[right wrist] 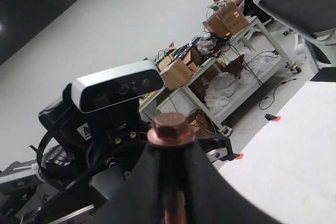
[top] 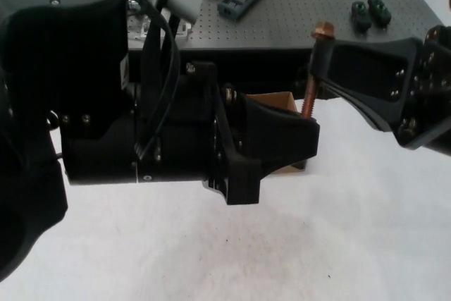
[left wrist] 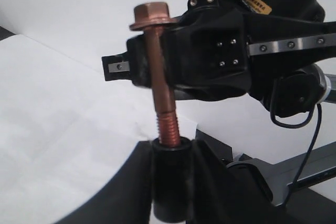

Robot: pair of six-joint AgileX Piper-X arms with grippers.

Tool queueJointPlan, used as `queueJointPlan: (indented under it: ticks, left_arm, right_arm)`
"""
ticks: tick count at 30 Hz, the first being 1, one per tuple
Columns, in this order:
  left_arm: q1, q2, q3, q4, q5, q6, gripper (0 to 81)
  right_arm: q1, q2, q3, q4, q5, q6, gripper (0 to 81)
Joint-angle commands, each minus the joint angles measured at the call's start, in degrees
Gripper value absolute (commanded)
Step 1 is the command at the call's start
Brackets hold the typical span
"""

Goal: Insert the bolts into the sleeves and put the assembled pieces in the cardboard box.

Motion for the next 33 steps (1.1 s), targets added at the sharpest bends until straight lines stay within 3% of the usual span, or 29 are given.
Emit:
queueJointPlan:
  ticks: [1, 5, 6, 11, 13, 19, 23, 27, 32, 33]
  left_arm:
    - [0.26, -0.13, -0.79, -2.39, -2.24, 1.84, 0.6]
    - [0.26, -0.13, -0.79, -2.39, -2.24, 1.84, 0.6]
    - [0.26, -0.13, -0.79, -2.39, -2.24, 2.04, 0.6]
    - [0.26, -0.13, -0.79, -2.39, -2.35, 2.06, 0.6]
    - [0.26, -0.13, -0.79, -2.39, -3.62, 2.31, 0.6]
    - [0.26, -0.13, -0.79, -5.34, -9.69, 2.47, 0.6]
    - [0.26, 1.95, -0.94, -8.24, -17.0, 2.06, 0.6]
    - [0.26, 9.03, -2.24, -9.64, -22.38, 2.06, 0.6]
    - [2.21, 21.55, -8.62, -9.64, -25.11, 1.98, 0.6]
    - [2.92, 24.4, -10.53, -9.64, -25.83, 1.67, 0.6]
  right_arm:
    - [0.28, -0.01, -0.16, -0.2, -3.05, 1.13, 2.0]
    - [0.28, -0.01, -0.16, -0.21, -3.05, 1.13, 1.3]
    - [0.28, -0.01, -0.16, -0.21, -3.05, 1.13, 4.2]
    - [-0.27, -0.01, -0.16, -0.21, -3.05, 1.13, 36.0]
    - [-1.45, -0.01, -0.16, -0.21, -3.05, 1.13, 39.6]
    - [-8.66, -0.58, -0.16, -0.18, -4.96, 1.65, 37.4]
    - [-15.37, -0.72, -0.16, -0.08, -8.43, 7.75, 36.4]
    - [-19.82, -0.72, -0.16, 2.61, -9.43, 14.04, 23.2]
    - [-23.56, -0.34, -0.16, 8.86, -9.43, 13.37, 1.9]
    - [-24.34, -0.06, -0.16, 9.98, -9.43, 12.55, 2.0]
